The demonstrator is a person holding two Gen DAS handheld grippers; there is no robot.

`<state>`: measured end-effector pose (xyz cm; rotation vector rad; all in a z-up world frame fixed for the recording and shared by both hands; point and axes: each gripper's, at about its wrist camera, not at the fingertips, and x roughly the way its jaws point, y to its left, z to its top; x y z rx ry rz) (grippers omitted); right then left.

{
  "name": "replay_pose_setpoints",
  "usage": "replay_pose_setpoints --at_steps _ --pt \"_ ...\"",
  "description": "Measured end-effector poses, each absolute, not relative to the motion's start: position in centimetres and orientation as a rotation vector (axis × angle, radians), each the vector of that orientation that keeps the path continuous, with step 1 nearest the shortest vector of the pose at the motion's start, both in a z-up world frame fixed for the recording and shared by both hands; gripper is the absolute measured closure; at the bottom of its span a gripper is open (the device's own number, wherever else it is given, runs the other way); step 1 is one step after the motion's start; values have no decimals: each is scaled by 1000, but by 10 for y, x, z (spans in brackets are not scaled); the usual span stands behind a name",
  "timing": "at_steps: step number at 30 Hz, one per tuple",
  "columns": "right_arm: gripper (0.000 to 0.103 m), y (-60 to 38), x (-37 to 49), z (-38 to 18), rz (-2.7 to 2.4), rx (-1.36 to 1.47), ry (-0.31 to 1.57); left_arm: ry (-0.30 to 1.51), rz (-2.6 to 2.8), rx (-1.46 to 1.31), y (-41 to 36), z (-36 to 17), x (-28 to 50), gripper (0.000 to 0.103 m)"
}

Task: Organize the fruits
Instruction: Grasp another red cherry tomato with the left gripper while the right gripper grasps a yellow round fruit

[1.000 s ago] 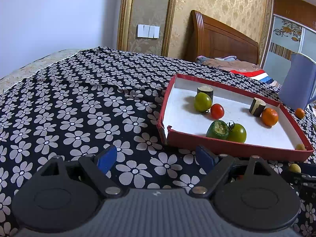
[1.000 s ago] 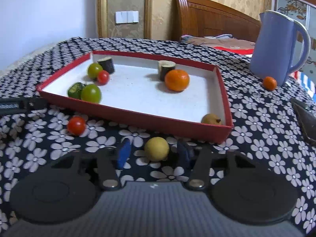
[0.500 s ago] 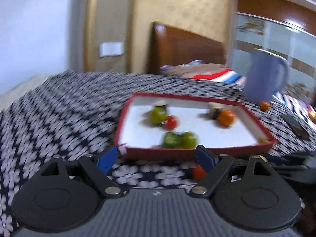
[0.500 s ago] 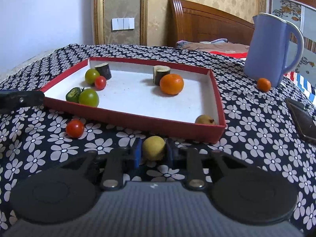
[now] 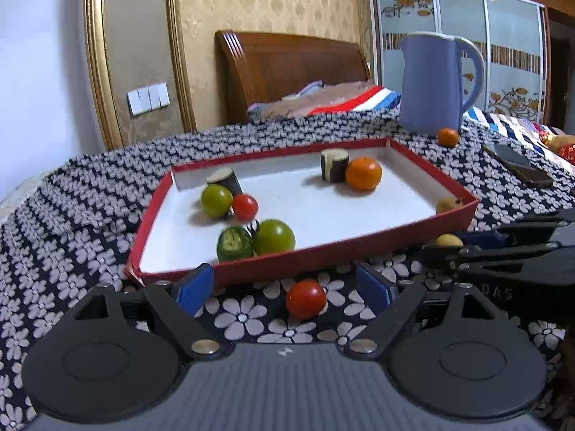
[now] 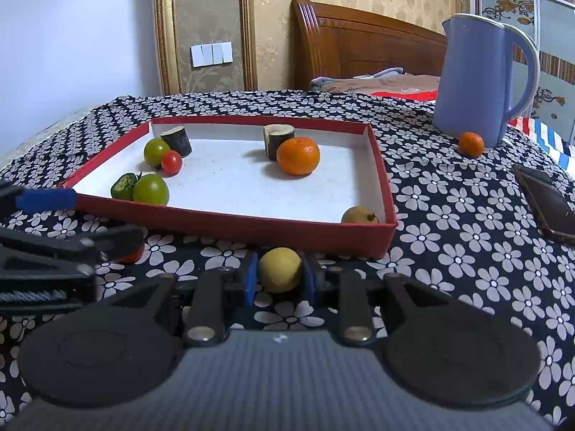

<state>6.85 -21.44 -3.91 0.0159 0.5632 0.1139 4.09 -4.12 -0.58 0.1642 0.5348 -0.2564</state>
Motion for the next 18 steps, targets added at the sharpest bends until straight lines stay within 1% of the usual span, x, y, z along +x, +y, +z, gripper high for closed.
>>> replay_pose_setpoints --at_steps 1,3,5,7,11,12,14,16,17,18 --pt "78 -214 69 -39 114 17 564 546 -262 158 -41 -8 42 28" --pt "78 -214 69 -39 114 17 564 581 -265 144 -42 -12 47 36" --pt "78 -214 69 -40 116 17 564 601 -255 143 -44 -16 51 40" --pt "77 -214 69 -40 113 19 564 619 -250 152 -47 -19 55 48" --pt "78 -213 70 -41 115 16 566 644 -251 148 -50 -22 60 54" --pt "77 -213 70 -41 117 16 565 650 -256 145 -51 -22 61 58" --pt "77 -212 70 -40 120 15 564 660 -253 133 -51 -22 62 60" --pt "78 -212 69 -40 125 16 561 660 -262 131 -51 -22 61 69" --pt "78 -212 69 -40 125 15 561 659 -263 129 -51 -21 59 71" --pt "77 -212 69 -40 126 15 562 659 -267 128 -51 -21 58 76"
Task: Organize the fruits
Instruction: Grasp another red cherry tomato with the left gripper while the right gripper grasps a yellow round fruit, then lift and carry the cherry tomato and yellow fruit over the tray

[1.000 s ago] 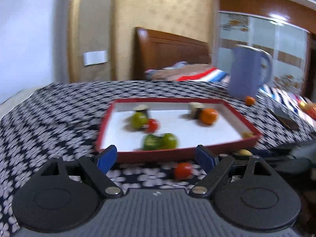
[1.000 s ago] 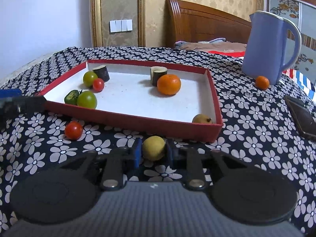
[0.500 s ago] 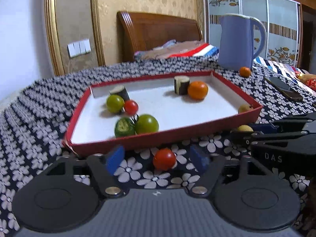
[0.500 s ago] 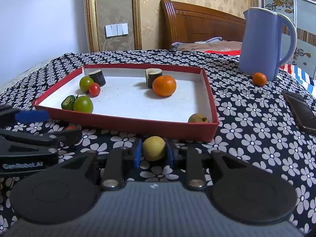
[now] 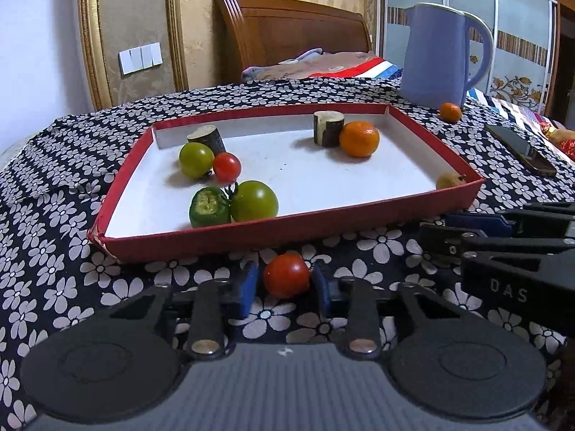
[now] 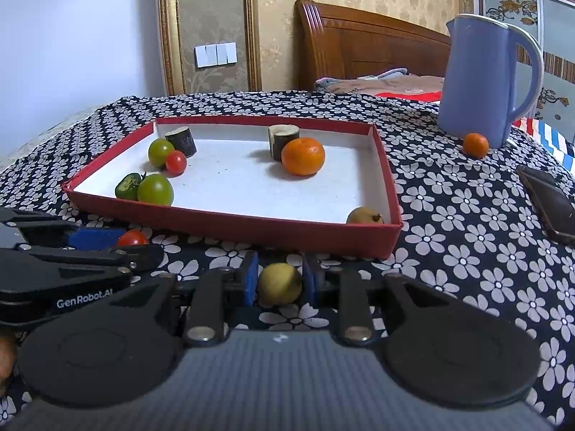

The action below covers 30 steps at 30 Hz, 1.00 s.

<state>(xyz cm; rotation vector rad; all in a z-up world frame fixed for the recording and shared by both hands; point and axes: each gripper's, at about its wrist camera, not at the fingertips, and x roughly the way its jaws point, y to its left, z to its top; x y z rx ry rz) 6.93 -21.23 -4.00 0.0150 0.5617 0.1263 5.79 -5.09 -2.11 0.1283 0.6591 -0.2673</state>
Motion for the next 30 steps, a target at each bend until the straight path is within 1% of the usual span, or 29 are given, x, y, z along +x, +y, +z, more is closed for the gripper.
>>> replay_pose_setpoints --at_steps 6,7,8,12,14,15,16,23,30 --pt "77 -211 69 -40 128 7 569 661 -291 90 -44 -21 56 77" --pt "77 -210 70 -41 137 1 583 664 -293 88 -44 -20 56 77" --pt "71 -208 71 -42 148 -11 604 665 -293 95 -45 -20 57 77" --pt "69 -204 71 -43 140 -31 610 660 -287 133 -50 -21 57 77" --pt "69 -205 71 -44 143 -25 616 659 -286 143 -52 -21 58 77" --pt "76 -206 72 -43 144 -22 618 657 -287 145 -52 -22 58 77" --pt "77 -207 72 -43 139 -22 618 654 -288 147 -52 -22 59 77" --pt "78 -203 67 -42 125 -38 604 640 -298 134 -49 -22 54 77" --pt "78 -196 62 -22 159 -30 546 588 -294 88 -37 -9 47 77"
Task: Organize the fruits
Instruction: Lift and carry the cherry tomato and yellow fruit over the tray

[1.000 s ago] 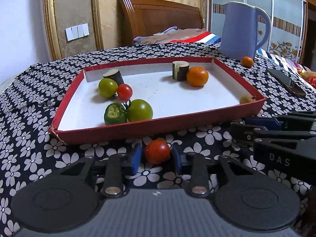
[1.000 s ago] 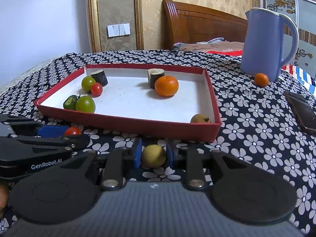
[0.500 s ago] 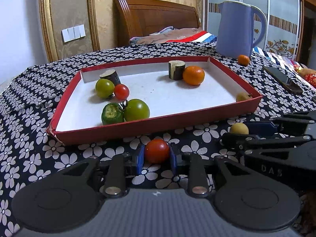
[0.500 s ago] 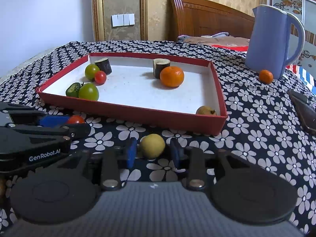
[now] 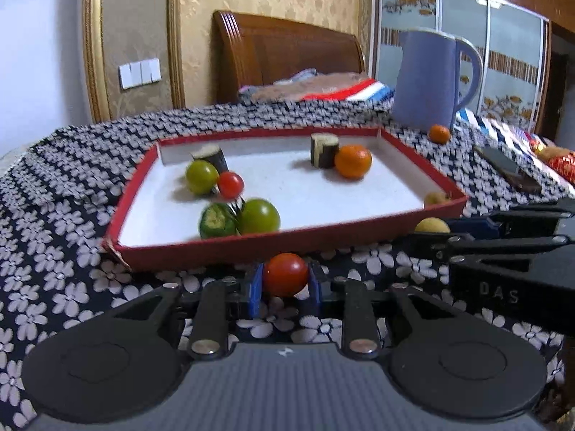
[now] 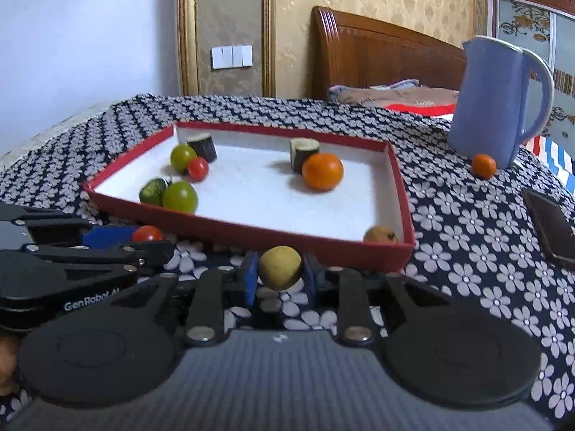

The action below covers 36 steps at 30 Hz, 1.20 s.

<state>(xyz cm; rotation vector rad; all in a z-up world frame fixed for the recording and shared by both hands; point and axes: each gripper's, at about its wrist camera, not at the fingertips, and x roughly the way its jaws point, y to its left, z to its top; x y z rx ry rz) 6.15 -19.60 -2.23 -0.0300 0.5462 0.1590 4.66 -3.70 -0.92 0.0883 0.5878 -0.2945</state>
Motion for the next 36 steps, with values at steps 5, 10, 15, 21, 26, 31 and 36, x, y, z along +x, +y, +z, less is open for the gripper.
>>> replay_pose_setpoints --at_steps 5,10,15,21,26,31,36 --pt "78 -193 63 -23 160 2 546 592 -255 80 -32 -2 49 77" --pt "78 -193 64 -7 159 1 505 559 -219 53 -24 18 50 77" --pt "78 -193 68 25 154 -11 434 516 -209 43 -21 47 57 77" --pt "78 -196 77 55 152 -5 376 454 -188 84 -24 76 67 77" --pt "77 -193 86 55 153 1 382 464 -200 90 -29 74 80 77" --pt "77 -196 93 42 144 9 415 488 -204 104 -35 58 86 77" --pt "77 -200 100 33 138 13 437 509 -210 102 -37 50 95 77"
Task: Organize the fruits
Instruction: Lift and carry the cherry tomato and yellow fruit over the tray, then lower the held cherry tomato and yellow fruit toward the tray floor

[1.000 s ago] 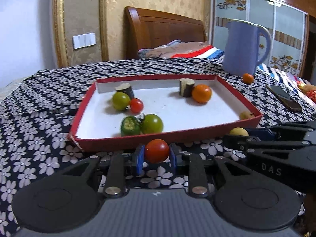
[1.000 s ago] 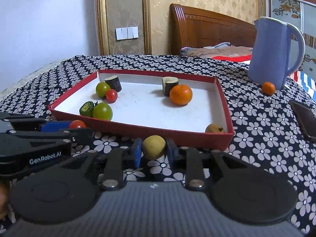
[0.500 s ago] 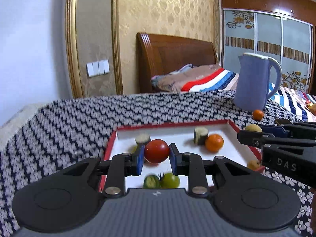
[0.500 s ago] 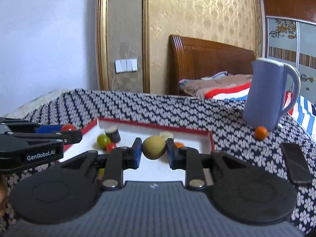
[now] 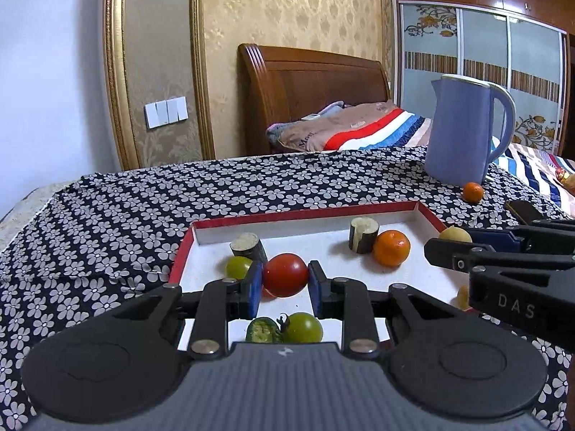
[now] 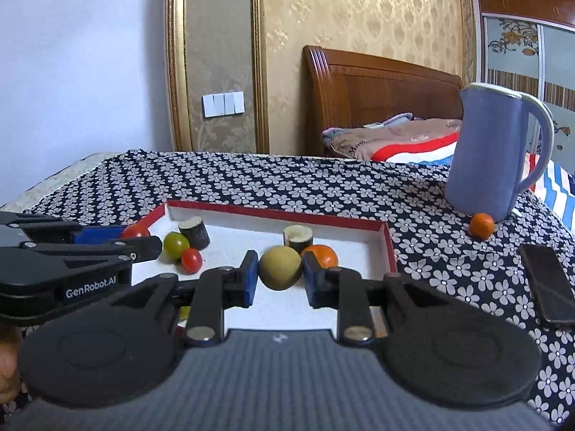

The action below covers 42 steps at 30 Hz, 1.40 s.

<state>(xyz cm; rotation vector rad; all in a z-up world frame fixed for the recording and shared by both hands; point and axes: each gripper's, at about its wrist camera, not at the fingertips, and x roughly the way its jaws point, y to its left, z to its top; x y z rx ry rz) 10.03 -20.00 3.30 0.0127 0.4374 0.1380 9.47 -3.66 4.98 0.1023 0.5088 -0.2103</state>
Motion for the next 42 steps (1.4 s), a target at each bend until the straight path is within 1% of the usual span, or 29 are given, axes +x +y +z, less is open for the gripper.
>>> replay_pose_setpoints --at_steps 42 --pt "77 -212 147 19 93 -3 496 594 -179 181 -70 30 156 77"
